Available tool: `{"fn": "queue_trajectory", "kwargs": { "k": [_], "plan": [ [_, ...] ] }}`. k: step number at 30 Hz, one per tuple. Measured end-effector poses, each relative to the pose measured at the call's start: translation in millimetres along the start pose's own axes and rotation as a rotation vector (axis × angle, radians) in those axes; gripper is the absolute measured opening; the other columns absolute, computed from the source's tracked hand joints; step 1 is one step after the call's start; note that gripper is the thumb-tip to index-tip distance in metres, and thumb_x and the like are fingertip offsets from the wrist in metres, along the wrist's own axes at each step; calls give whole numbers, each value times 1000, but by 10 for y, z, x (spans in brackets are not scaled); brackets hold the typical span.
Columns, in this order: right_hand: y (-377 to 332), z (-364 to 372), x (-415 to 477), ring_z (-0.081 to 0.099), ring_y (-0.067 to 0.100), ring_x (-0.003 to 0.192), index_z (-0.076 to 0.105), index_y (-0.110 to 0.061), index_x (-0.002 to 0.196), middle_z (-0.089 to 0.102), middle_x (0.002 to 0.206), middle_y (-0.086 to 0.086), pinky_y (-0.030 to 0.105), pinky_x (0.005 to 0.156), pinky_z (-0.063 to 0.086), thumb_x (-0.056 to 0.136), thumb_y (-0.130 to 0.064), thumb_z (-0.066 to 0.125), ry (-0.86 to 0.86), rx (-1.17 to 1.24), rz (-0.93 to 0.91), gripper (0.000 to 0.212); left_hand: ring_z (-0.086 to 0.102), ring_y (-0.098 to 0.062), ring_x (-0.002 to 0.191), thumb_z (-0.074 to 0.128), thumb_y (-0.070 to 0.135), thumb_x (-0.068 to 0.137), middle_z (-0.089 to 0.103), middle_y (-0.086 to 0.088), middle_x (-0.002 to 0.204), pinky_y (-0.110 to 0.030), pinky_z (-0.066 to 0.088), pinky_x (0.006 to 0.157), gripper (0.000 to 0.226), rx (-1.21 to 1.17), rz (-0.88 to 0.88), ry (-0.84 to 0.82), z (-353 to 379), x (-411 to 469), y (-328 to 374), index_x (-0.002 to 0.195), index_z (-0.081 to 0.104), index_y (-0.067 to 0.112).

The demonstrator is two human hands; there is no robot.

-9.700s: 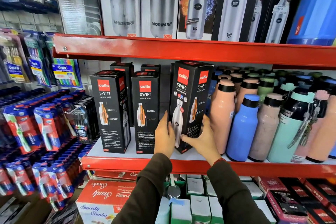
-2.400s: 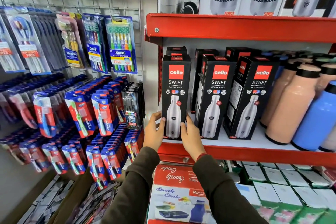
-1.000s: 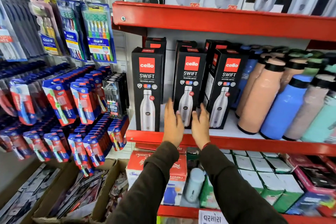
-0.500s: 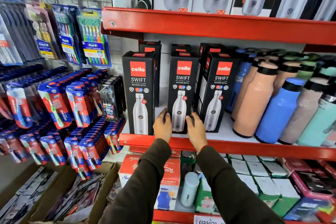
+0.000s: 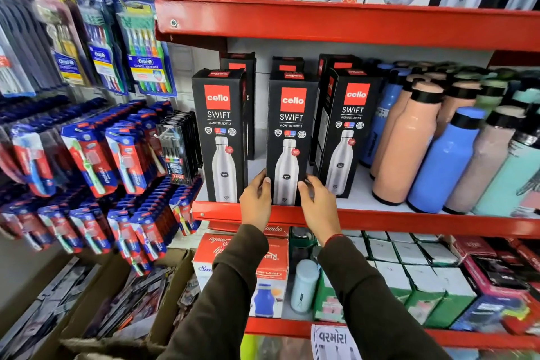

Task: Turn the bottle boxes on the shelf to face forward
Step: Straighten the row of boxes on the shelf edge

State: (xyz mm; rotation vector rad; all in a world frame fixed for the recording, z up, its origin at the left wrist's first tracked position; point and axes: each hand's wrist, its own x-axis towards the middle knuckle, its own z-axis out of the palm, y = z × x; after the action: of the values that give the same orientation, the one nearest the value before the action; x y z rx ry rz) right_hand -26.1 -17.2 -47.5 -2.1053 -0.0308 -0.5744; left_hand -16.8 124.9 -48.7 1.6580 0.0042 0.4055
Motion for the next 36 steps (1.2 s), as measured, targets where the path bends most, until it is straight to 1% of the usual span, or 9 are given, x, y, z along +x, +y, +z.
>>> {"fn": "queue_trajectory", "kwargs": {
  "k": [6,14,16,19,22,25,29,33,36],
  "plan": [
    [12,-55,-21,63,20,112,55,-16,135,68,123,6,23,93,43,99,-36,49,-16,7,-17,41,55,-17,128,49,24,102,61,-7,138,-25,40,107,39,-14,-12,14,20,-57,-3,139,54,12],
    [37,-134,-12,63,18,110,53,-19,135,67,122,4,27,96,48,99,-36,50,-81,67,-1,40,51,-18,134,48,15,102,56,-7,143,-26,38,108,40,-103,-1,158,154,-217,92,141,49,13],
    [57,-196,-33,63,10,102,54,-22,132,65,120,1,27,92,51,99,-33,50,-22,115,-14,35,48,-20,135,48,12,101,53,-2,142,-36,39,115,40,-117,87,262,235,-327,125,140,48,18],
    [124,-345,-45,58,3,96,59,-22,125,58,118,0,23,87,50,98,-21,51,197,168,-101,28,50,-17,121,47,12,100,53,5,130,-39,44,105,37,-48,294,366,394,-462,187,135,50,25],
    [213,-513,40,53,9,106,55,-16,130,50,123,5,21,97,41,96,-9,52,318,206,-153,34,53,-14,116,42,5,98,53,10,127,-26,42,100,42,-13,480,282,611,-550,288,133,51,26],
    [312,-654,197,45,12,124,43,-16,141,41,138,8,26,108,32,97,-12,52,289,226,-76,45,52,-11,127,41,3,100,53,8,134,-20,41,106,43,-28,562,118,884,-536,373,137,50,23],
    [472,-754,475,31,26,143,31,-9,149,32,153,15,40,119,24,99,-14,51,143,198,7,55,40,-12,143,39,4,102,41,1,152,-23,33,116,49,-60,426,-67,1218,-425,419,149,38,18],
    [582,-765,695,28,29,146,30,-5,150,32,156,17,33,117,20,101,-18,47,34,200,119,54,20,-19,153,38,13,105,23,-8,164,-22,14,120,53,-66,128,-50,1450,-198,418,155,21,7],
    [656,-760,790,34,29,144,34,-2,148,37,155,17,28,112,25,102,-21,46,-24,218,179,51,28,-23,151,39,18,105,32,-12,161,-21,20,116,51,-100,-36,-12,1523,-25,403,154,27,7]
  ]
}}
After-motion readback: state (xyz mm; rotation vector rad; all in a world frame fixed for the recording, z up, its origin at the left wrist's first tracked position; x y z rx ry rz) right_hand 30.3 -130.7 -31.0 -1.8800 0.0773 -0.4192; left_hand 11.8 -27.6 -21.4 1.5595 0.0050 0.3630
